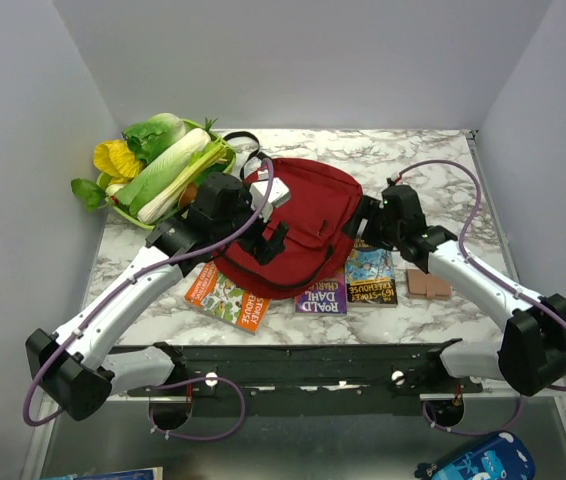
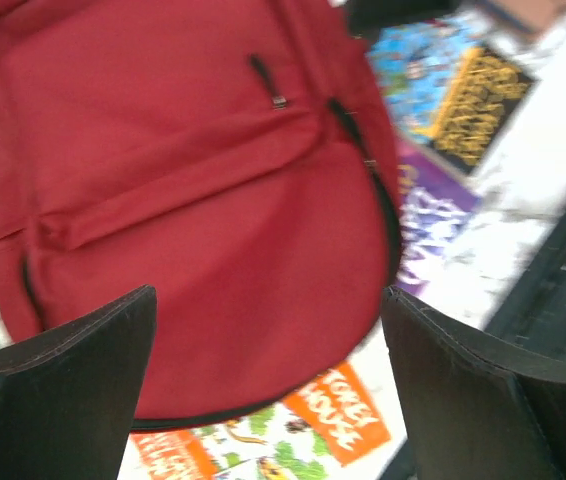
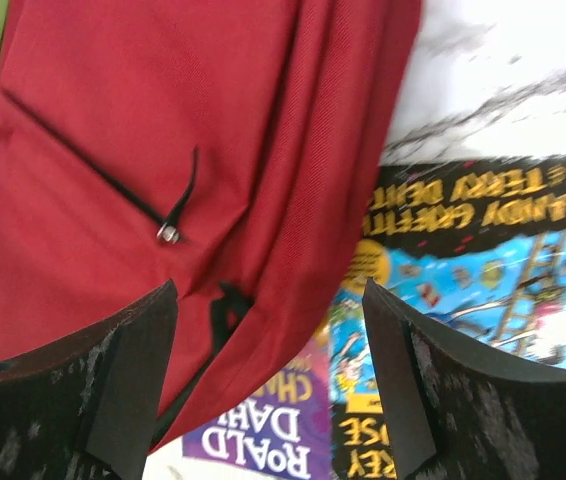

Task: Pack the student bag
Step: Place the student bag at the center of the board, then unzip the student bag at the center of the board.

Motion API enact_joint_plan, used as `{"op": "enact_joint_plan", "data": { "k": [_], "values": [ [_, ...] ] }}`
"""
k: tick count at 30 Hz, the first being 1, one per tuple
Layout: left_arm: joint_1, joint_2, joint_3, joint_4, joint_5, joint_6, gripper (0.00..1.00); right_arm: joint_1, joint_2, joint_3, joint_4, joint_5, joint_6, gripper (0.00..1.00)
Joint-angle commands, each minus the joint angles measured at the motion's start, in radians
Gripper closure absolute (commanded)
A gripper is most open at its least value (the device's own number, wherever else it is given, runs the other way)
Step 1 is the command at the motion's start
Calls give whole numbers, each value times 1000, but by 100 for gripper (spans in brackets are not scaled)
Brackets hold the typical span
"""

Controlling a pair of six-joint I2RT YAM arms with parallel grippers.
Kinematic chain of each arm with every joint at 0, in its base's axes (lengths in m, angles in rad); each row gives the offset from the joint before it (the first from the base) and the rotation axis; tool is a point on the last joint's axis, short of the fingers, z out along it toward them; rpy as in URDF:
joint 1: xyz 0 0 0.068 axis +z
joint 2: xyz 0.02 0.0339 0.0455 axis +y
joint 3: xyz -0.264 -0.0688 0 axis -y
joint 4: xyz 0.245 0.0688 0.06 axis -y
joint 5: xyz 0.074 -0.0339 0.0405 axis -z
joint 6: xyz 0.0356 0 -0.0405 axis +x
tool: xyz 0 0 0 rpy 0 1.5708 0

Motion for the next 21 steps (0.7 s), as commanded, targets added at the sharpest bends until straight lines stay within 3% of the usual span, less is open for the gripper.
{"op": "enact_joint_plan", "data": {
  "k": [1,7,12,21],
  "values": [
    [55,87,-15,40,-295,103,1,84,-8,-38,-30,-38,90,17],
    [273,138,-108,82,-260,80,1,140,-7,-72,-18,-30,130,18],
    [306,127,-199,171,-274,98,1,143,47,-74,8,-32,139,19],
    [393,233,-225,258,-200,98,1,144,114,-63,45,-30,150,26]
  ]
}}
